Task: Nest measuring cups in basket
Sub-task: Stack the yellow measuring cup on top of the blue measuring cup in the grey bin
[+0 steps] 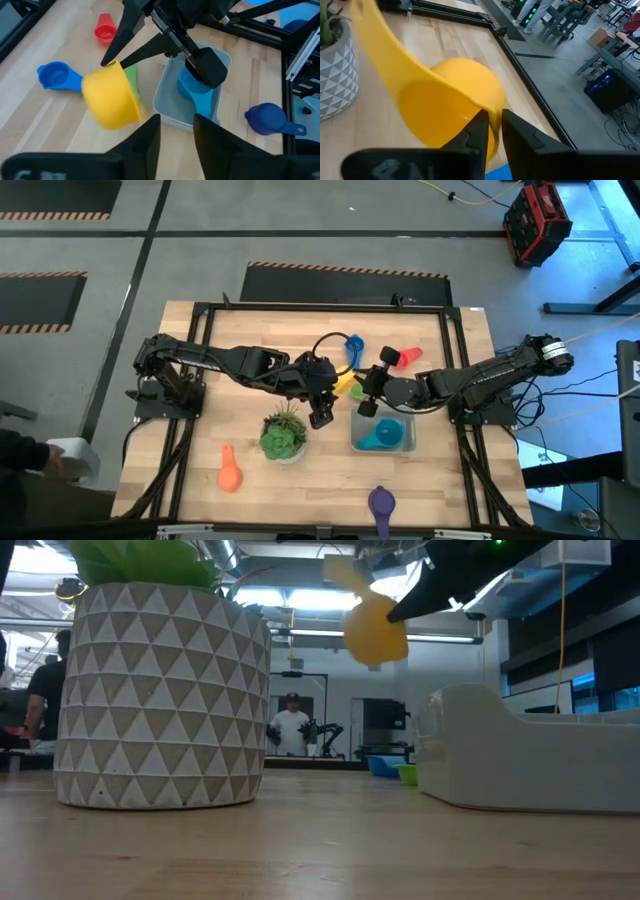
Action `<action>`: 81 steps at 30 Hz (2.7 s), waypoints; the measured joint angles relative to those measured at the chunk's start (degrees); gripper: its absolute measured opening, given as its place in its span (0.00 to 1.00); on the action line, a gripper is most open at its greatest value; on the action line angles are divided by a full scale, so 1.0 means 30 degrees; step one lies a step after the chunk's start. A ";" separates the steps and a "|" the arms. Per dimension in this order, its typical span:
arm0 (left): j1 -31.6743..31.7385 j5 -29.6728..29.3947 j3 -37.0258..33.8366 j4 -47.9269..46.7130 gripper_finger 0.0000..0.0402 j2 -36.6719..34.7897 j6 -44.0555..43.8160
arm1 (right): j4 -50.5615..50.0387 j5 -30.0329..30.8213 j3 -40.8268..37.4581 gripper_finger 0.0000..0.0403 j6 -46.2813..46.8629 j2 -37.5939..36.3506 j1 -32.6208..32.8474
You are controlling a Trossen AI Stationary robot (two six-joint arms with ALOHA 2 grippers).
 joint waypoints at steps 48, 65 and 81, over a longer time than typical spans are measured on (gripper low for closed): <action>0.1042 -0.1069 0.0007 -0.8324 0.29 -0.0539 0.0641 | -0.9097 -0.7529 0.0007 0.14 0.5905 -0.3693 -0.0007; 0.1042 -0.1055 0.0007 -0.7887 0.29 -0.0539 0.0641 | -0.8180 -0.8000 0.0007 0.38 0.4393 -0.3612 -0.0131; 0.1042 -0.1047 0.0007 -0.7890 0.29 -0.0539 0.0641 | -0.0800 -0.7865 0.0015 0.59 -0.1008 0.1557 -0.0685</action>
